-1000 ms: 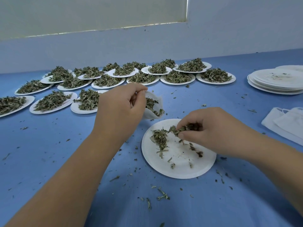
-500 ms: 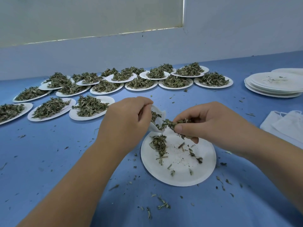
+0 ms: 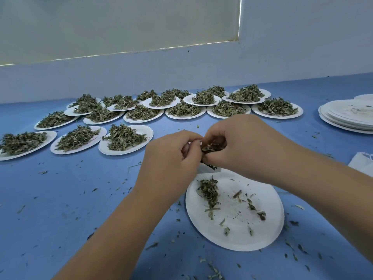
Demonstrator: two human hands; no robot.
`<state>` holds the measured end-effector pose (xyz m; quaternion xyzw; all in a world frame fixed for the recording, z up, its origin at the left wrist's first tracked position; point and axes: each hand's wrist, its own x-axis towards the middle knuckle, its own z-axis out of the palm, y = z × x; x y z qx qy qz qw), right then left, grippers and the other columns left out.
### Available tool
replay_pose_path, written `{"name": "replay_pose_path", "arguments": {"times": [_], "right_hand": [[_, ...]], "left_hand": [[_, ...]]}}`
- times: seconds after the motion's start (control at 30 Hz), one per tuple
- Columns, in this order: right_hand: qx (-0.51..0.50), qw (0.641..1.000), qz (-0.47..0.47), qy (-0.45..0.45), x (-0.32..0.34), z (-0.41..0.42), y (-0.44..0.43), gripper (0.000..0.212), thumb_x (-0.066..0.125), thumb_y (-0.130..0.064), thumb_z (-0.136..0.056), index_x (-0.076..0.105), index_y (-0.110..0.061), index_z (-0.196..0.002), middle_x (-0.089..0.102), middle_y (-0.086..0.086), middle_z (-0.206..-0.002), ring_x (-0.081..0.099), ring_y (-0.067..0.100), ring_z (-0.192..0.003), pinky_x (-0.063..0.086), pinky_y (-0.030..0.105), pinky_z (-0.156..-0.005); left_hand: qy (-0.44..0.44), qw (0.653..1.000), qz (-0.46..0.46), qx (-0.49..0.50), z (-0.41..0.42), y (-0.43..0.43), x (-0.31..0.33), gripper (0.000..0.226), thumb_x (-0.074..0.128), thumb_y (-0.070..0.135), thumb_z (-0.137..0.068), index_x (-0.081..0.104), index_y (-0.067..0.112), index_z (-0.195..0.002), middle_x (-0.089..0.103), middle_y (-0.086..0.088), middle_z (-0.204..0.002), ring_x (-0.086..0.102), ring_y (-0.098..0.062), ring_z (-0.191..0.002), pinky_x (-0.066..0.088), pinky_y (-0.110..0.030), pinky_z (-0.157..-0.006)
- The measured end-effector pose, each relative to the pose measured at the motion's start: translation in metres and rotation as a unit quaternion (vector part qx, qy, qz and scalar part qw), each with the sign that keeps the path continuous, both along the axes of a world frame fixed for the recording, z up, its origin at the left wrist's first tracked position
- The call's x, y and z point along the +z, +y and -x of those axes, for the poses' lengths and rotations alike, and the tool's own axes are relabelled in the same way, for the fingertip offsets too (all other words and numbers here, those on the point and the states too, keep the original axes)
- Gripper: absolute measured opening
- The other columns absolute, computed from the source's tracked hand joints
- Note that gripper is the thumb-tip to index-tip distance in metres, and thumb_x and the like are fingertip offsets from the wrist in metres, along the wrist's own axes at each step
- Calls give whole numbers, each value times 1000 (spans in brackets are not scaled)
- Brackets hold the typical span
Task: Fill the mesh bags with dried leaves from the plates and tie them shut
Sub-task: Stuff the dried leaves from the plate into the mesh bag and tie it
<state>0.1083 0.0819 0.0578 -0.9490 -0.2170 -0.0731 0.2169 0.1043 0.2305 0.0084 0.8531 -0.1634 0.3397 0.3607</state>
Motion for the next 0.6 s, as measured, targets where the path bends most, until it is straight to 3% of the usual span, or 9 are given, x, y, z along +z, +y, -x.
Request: {"name": "replay_pose_path", "arguments": {"times": [0.07, 0.2, 0.4, 0.6], "right_hand": [[-3, 1000, 4, -23, 2, -1, 6, 14, 66, -31, -82, 66, -28, -96, 66, -9, -85, 56, 7, -83, 49, 23, -70], [14, 999, 3, -42, 5, -2, 12, 14, 68, -31, -82, 61, -24, -91, 63, -8, -83, 50, 6, -76, 45, 23, -65], [63, 998, 0, -4, 20, -11, 10, 14, 73, -30, -75, 63, -31, -83, 64, -16, -70, 58, -3, -67, 43, 10, -60], [91, 996, -20, 6, 22, -18, 5, 13, 74, -26, -74, 64, -34, -78, 61, -21, -60, 51, -16, -61, 37, 0, -53]], "left_hand": [[35, 998, 52, -6, -2, 1, -1, 20, 61, 6, -87, 75, 20, -84, 44, 6, -47, 44, -3, -50, 34, -9, -51], [80, 990, 115, -16, -4, 2, 0, 26, 60, 5, -86, 72, 25, -75, 47, -8, -51, 40, -4, -48, 33, -9, -49], [95, 985, 146, -12, -4, 7, 3, 22, 60, 7, -86, 73, 20, -74, 51, -7, -53, 38, -3, -46, 29, -9, -46], [116, 974, 192, -25, -3, 7, 4, 22, 61, 8, -86, 74, 23, -76, 52, -15, -58, 36, -5, -46, 30, -13, -44]]}}
